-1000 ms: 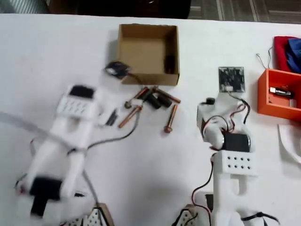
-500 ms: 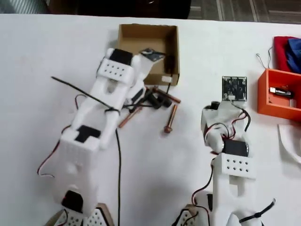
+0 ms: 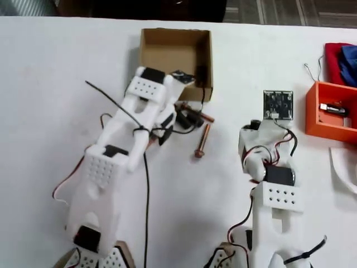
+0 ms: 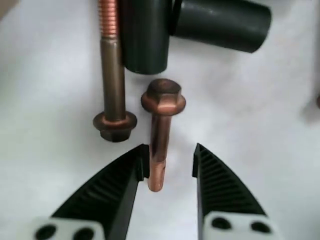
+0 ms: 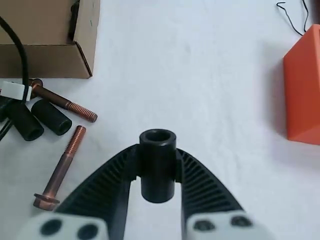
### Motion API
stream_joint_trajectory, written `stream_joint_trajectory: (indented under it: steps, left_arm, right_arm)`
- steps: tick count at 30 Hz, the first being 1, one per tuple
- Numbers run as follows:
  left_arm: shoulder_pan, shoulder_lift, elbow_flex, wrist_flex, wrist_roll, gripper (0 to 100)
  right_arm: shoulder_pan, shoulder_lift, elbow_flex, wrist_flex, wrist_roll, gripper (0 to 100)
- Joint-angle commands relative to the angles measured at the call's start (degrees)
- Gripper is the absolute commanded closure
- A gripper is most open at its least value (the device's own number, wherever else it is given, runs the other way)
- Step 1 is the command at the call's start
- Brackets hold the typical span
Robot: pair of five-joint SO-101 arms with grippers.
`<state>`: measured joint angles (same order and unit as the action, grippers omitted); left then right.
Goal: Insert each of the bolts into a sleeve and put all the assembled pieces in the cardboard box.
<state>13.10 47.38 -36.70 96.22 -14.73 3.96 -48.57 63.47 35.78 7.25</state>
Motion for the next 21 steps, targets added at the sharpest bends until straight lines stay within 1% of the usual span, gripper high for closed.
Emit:
stream_joint_trajectory:
  steps: [1, 5, 9, 10, 12, 13, 14, 18, 21]
  left_arm:
    - [0.2, 0.5, -2.2, -1.7, 0.0, 82]
    - [0.2, 2.3, -2.3, -3.4, 0.0, 82]
    - [0.2, 2.5, -2.3, -3.2, 0.0, 83]
    - [0.2, 2.3, -2.2, -3.1, 0.0, 86]
    - [0.0, 2.1, -2.7, -1.8, 0.0, 97]
    - [-0.2, 2.1, -3.6, -1.0, 0.3, 99]
    - [-0.4, 2.2, -4.5, 0.4, 0.1, 96]
    - [-1.1, 2.1, -9.6, 5.7, 0.0, 97]
    - [-1.6, 0.4, -9.1, 6.2, 0.4, 97]
  right_arm:
    - [0.7, -1.5, -0.4, -1.2, 0.7, 97.7]
    - [0.7, -1.5, -0.4, -1.2, 0.7, 97.7]
    - [0.6, -1.5, -0.4, -1.1, 0.7, 97.7]
    - [0.5, -1.5, -0.4, -1.1, 0.7, 97.7]
    - [0.5, -1.5, -0.3, -1.1, 0.7, 97.7]
    - [0.5, -1.5, -0.3, -1.1, 0.7, 97.7]
    - [0.5, -1.5, -0.3, -1.1, 0.7, 97.7]
    - [0.5, -1.5, -0.3, -1.1, 0.7, 97.7]
    - [0.5, -1.5, -0.3, -1.0, 0.7, 97.7]
